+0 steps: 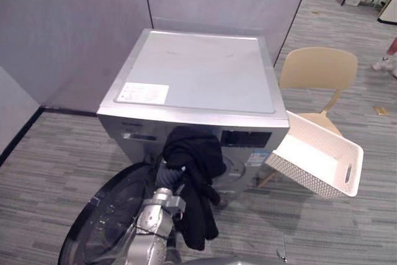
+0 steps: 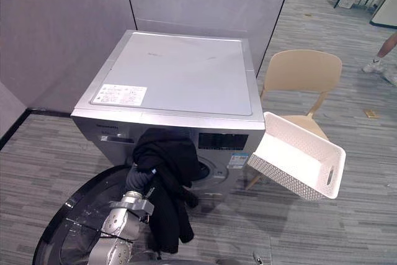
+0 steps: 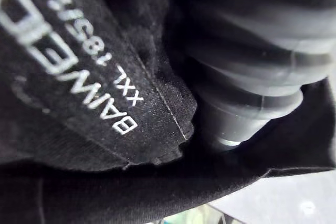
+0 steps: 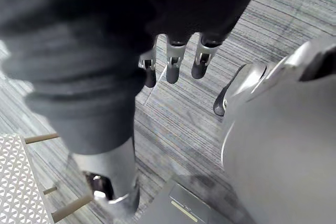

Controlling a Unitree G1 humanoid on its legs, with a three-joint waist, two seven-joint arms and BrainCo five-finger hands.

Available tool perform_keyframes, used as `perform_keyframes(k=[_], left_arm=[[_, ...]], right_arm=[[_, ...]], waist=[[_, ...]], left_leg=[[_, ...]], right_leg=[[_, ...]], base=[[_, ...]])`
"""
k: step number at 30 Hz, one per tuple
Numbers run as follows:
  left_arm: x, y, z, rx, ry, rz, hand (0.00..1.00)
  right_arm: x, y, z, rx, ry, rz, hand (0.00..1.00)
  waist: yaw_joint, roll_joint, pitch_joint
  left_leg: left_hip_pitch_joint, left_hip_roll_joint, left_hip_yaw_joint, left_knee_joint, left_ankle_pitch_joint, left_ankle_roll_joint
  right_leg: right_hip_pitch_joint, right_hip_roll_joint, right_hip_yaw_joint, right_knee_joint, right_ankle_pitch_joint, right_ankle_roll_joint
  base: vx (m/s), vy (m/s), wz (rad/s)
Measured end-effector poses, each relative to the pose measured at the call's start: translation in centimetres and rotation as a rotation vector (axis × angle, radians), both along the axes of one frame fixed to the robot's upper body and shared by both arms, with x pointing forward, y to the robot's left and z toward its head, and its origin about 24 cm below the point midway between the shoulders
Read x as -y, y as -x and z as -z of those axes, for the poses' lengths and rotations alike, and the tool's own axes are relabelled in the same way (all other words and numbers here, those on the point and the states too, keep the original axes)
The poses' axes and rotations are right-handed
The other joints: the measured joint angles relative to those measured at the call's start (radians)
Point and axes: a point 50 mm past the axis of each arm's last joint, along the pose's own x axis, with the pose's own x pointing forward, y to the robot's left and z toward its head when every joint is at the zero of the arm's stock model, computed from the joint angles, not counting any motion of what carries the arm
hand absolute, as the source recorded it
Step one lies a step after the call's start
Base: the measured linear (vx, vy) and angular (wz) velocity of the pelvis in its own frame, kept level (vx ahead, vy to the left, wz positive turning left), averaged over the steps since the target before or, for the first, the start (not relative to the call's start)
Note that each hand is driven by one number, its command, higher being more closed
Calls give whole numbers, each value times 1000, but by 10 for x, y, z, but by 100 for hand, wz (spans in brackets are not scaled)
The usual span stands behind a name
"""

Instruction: Pick up the laundry basket with both hands and put the clothes into the washing machine.

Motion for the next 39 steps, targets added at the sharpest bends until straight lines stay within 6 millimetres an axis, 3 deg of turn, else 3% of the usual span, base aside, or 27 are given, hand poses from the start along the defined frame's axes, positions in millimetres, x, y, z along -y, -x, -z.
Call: perform_keyframes(k=[5,8,12,14,16,20,26,31,39], left_arm=[[7,2,2,-8,-4,43,100],[18,1,14,-49,-17,114,100],[41,-11,19,-60,-32,227,100],[51,-26,16,-44,-36,247,100],[54,-44,12,-36,-57,230,100],[49,-80,-8,15,-124,137,100],[36,-119,-28,30,-162,-13,100],[28,-135,-18,-71,-165,-105,100],[19,-136,9,-237,-149,-164,100]], right_arm=[[0,-1,0,-2,-3,2,0],[0,-17,-1,37,-2,-15,0],[7,-54,-9,142,32,-46,0],[10,-82,-19,230,54,-73,0],[8,-102,-28,306,55,-76,0],[1,-128,-39,388,49,-65,0],[-7,-154,-52,466,46,-32,0],[-7,-179,-66,531,55,-13,0],[1,-200,-81,598,69,74,0]], waist=[[1,-3,-6],[1,-3,-3],[-1,19,56],[-1,42,100],[-2,42,134],[-23,29,177],[-26,2,222],[-26,-9,268],[-25,-14,318]], left_leg=[[13,-15,36,-31,23,8],[-4,-14,74,-7,10,24],[-141,32,90,202,-86,37],[-255,66,76,344,-147,46],[-349,78,60,452,-197,55],[-520,79,24,611,-260,73],[-673,90,13,752,-311,113],[-800,102,11,844,-335,145],[-933,110,8,878,-340,149]], right_leg=[[2,-11,24,-43,25,8],[-23,-14,58,-43,37,13],[-128,-7,81,46,36,18],[-222,8,81,132,16,38],[-305,7,80,225,-32,40],[-456,-13,76,376,-98,54],[-589,-23,83,482,-121,68],[-710,-24,93,551,-127,74],[-840,-21,97,579,-126,75]], base=[[98,20,-15],[83,0,-40],[-5,9,-26],[-105,51,-18],[-119,58,-2],[-107,109,16],[-24,118,-2],[-18,77,-11],[-13,5,-6]])
